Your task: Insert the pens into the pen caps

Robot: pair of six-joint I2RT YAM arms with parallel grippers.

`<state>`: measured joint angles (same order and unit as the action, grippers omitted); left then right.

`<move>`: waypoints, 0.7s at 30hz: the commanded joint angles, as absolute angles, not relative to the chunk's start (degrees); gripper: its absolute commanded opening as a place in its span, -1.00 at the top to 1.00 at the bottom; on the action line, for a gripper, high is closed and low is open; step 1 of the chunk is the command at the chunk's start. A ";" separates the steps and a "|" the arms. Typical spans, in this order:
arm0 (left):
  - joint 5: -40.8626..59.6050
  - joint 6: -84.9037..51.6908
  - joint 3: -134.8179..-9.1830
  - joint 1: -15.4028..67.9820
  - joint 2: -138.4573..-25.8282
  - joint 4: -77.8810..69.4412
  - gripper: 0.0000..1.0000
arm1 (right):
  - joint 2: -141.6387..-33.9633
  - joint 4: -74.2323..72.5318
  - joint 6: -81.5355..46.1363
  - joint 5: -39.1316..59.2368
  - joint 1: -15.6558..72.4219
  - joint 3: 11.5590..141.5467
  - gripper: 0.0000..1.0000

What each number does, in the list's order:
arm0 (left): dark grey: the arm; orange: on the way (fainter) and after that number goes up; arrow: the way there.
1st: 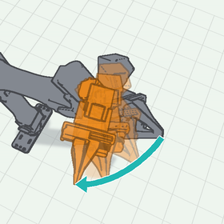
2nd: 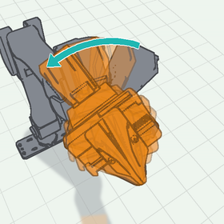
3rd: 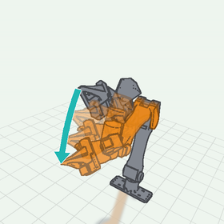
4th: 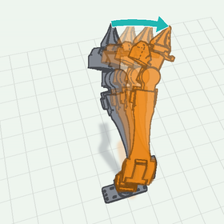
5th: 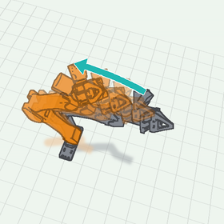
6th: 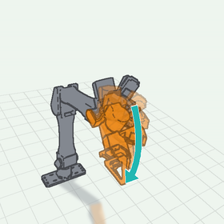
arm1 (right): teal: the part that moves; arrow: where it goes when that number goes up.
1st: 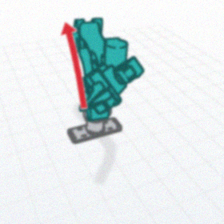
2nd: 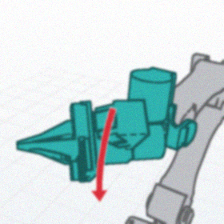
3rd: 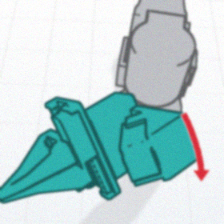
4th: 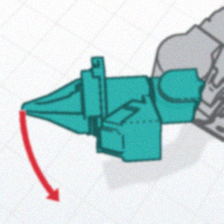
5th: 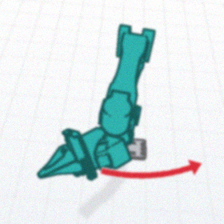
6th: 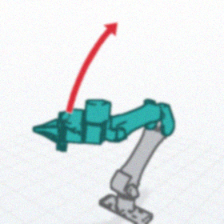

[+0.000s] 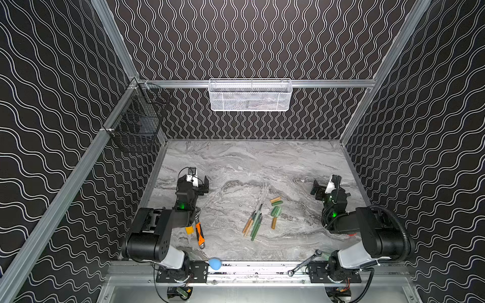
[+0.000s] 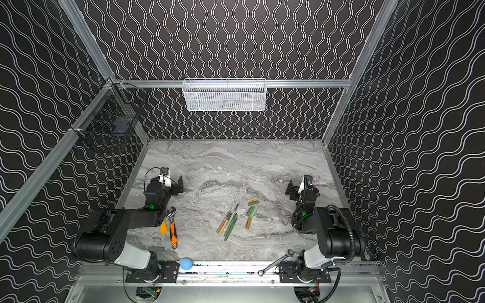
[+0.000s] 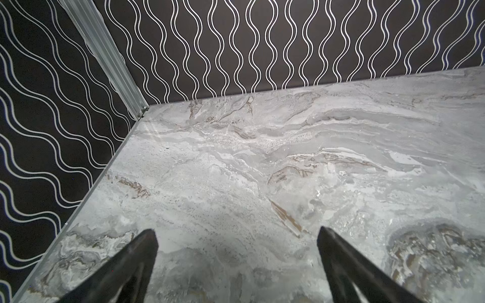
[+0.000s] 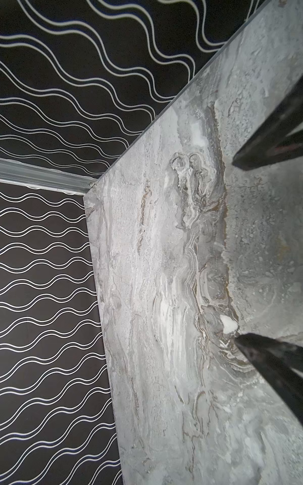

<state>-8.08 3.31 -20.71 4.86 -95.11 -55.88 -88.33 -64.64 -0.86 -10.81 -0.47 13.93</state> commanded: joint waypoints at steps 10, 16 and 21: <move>-7.68 4.20 -21.24 4.66 -95.28 -59.21 -0.97 | -88.44 -69.34 -0.54 -11.49 -0.38 14.41 -1.00; -7.71 4.13 -21.19 4.66 -95.36 -59.28 -0.97 | -88.50 -69.24 -0.44 -11.53 -0.43 14.41 -1.00; -7.59 4.16 -21.45 4.66 -95.36 -58.99 -0.97 | -88.24 -70.54 1.13 -8.73 -0.30 13.55 -1.00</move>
